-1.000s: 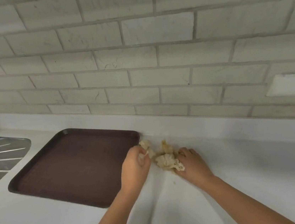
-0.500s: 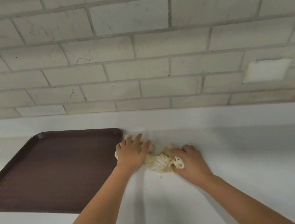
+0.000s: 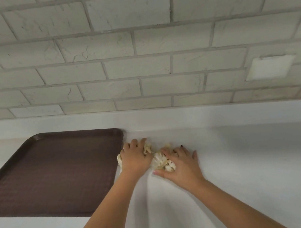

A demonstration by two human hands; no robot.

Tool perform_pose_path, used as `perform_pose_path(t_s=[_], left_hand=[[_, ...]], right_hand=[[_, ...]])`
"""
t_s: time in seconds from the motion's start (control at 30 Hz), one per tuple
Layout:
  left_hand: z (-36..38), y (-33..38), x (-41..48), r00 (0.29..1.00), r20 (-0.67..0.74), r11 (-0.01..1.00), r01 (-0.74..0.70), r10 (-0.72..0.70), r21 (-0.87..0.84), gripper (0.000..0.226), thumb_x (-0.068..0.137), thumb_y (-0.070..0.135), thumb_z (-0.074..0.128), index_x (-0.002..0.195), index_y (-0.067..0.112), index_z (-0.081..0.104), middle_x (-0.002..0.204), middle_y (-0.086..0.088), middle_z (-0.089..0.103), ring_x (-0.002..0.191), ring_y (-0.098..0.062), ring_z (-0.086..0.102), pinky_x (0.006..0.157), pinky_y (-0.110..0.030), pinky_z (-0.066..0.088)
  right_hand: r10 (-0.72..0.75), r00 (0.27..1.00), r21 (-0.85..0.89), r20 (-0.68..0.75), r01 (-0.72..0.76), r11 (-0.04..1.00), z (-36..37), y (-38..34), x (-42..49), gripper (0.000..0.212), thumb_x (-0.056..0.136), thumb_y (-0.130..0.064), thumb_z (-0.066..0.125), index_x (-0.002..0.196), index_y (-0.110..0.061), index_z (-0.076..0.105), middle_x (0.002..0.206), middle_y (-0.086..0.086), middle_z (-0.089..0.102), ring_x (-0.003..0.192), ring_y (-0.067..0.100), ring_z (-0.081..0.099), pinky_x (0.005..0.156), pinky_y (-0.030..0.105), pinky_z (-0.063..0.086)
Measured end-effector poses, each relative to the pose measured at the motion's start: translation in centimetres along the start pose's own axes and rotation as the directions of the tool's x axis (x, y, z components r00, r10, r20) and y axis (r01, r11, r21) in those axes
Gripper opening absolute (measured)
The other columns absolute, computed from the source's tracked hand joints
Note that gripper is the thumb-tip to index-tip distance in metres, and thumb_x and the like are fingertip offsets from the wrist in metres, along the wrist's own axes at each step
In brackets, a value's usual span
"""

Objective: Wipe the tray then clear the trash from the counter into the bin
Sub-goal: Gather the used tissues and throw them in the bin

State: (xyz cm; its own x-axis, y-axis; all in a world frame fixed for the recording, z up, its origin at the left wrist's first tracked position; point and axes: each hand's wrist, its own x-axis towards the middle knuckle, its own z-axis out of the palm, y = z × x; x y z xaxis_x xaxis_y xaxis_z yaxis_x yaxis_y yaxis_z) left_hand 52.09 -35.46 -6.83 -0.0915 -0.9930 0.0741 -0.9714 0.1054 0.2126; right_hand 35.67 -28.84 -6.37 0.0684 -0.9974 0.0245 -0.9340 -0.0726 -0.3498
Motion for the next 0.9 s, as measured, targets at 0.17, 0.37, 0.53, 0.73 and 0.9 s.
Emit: perform_pose_path(t_s=[0.17,0.37,0.53,0.73,0.9], left_hand=[[0.1,-0.1,-0.9,0.998,-0.011,0.998,-0.064,0.063,-0.016,0.08,0.071,0.066,0.001,0.137,0.044,0.039,0.141,0.006,0.04,0.128,-0.028,0.035,0.105,-0.046,0.028],[0.7,-0.8,-1.7,0.986,0.004,0.977,-0.163,0.164,0.134,0.075,0.074,0.081,0.02,0.127,0.037,0.051,0.131,-0.005,0.053,0.109,-0.038,0.053,0.083,-0.053,0.044],[1.6,-1.0,-2.0,0.944,-0.162,0.951,-0.262,0.288,0.167,0.053,0.067,0.054,0.07,0.11,0.033,0.047,0.092,-0.001,0.063,0.07,-0.029,0.058,0.055,-0.037,0.044],[-0.4,0.2,-5.1,0.95,-0.108,0.911,-0.313,0.294,-0.269,0.055,0.069,0.069,0.06,0.113,0.036,0.056,0.099,0.008,0.058,0.087,-0.013,0.055,0.068,-0.029,0.047],[-2.1,0.4,-5.5,1.0,0.005,0.706,0.021,-0.025,-0.708,0.054,0.058,0.062,0.076,0.105,0.041,0.057,0.088,0.018,0.061,0.077,-0.001,0.059,0.066,-0.018,0.045]], right_hand=[[0.057,0.95,-0.082,-0.308,-0.086,0.993,1.9,-1.4,2.0,0.038,0.061,-0.064,0.065,0.077,-0.031,0.073,0.075,-0.002,0.065,0.072,0.028,0.061,0.07,0.044,0.047],[-0.07,0.961,0.104,-0.267,0.101,0.989,1.0,1.6,2.4,0.029,0.073,-0.026,0.061,0.1,-0.018,0.071,0.089,0.002,0.07,0.081,0.03,0.061,0.071,0.032,0.046],[0.015,0.998,0.456,-0.064,0.016,0.89,-1.7,2.7,1.3,0.059,0.08,-0.02,0.068,0.135,-0.028,0.048,0.103,-0.007,0.064,0.095,0.012,0.059,0.079,0.018,0.041],[0.107,0.991,0.471,-0.086,-0.054,0.881,-3.2,3.5,0.7,0.006,0.075,-0.014,0.068,0.08,-0.015,0.07,0.094,-0.004,0.061,0.086,0.018,0.062,0.075,0.028,0.046],[0.182,0.981,0.577,-0.074,-0.106,0.81,-4.8,4.5,1.2,0.04,0.076,-0.015,0.068,0.116,-0.02,0.065,0.112,-0.011,0.063,0.1,0.01,0.061,0.09,0.026,0.047]])
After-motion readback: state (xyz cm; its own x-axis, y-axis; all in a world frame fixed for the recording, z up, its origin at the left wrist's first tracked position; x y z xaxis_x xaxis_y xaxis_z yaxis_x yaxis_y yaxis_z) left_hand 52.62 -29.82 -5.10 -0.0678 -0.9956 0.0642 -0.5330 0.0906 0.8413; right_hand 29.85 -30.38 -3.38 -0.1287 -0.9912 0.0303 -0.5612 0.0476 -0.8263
